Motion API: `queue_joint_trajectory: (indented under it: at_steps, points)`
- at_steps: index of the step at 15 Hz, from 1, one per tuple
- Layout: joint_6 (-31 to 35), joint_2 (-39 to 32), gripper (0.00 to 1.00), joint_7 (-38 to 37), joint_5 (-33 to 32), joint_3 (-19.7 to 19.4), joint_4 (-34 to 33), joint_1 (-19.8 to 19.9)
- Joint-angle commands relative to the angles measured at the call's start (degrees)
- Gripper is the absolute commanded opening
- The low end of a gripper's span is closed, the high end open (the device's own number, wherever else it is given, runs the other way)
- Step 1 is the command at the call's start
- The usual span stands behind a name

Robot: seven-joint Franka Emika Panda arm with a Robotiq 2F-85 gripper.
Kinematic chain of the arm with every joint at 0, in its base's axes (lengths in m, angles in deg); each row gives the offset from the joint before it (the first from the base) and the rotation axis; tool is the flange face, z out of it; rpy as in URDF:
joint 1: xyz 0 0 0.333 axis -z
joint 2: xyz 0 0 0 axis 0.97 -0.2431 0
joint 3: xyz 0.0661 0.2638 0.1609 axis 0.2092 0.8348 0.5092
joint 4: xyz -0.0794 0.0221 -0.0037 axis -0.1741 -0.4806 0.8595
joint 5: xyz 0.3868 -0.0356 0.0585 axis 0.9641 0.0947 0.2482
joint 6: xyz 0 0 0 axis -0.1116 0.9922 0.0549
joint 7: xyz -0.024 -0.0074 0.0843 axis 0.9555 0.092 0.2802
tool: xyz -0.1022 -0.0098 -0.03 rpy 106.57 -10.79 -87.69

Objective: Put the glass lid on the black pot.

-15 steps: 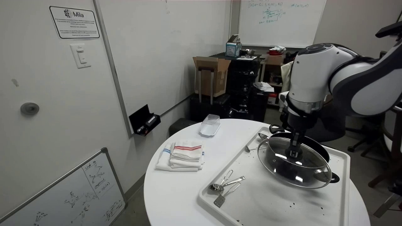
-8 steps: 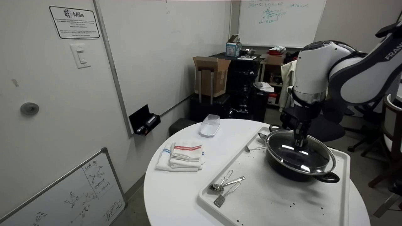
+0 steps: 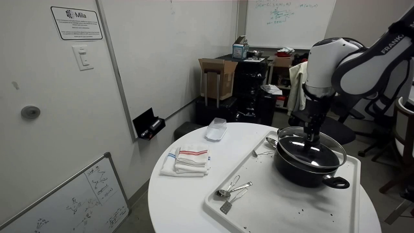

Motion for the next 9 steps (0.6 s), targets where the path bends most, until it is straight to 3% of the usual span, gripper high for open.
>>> queue_joint_trajectory:
  at_steps: [1,9]
  points:
    - [-3.0,-0.9,0.24,-0.5,2.4,0.1,-3.2,1.4]
    - [-4.2,-5.2,0.24,-1.6,4.3,-0.1,-7.5,2.4]
